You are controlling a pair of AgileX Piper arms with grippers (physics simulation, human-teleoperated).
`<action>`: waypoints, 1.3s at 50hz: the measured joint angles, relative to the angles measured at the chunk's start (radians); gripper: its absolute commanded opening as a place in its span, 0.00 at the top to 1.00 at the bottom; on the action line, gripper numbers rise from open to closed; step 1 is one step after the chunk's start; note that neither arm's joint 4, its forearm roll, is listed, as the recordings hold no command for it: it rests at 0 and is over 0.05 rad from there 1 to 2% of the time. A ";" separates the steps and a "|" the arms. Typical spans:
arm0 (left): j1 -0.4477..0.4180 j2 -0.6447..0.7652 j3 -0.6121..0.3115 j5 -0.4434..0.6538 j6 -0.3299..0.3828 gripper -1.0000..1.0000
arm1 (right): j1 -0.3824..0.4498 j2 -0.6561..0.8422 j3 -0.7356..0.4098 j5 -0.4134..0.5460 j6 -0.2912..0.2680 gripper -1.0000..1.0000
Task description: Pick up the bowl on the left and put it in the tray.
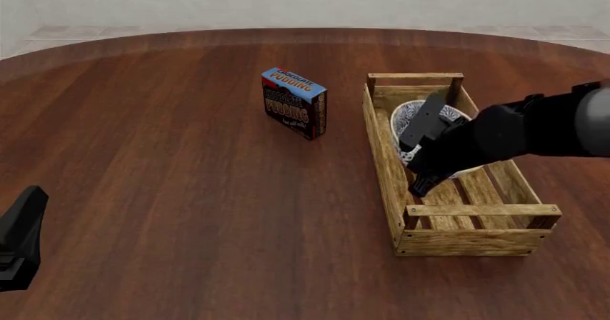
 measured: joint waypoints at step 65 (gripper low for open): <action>0.000 0.000 0.000 0.000 0.000 0.00 | -0.006 0.050 -0.006 -0.053 -0.012 1.00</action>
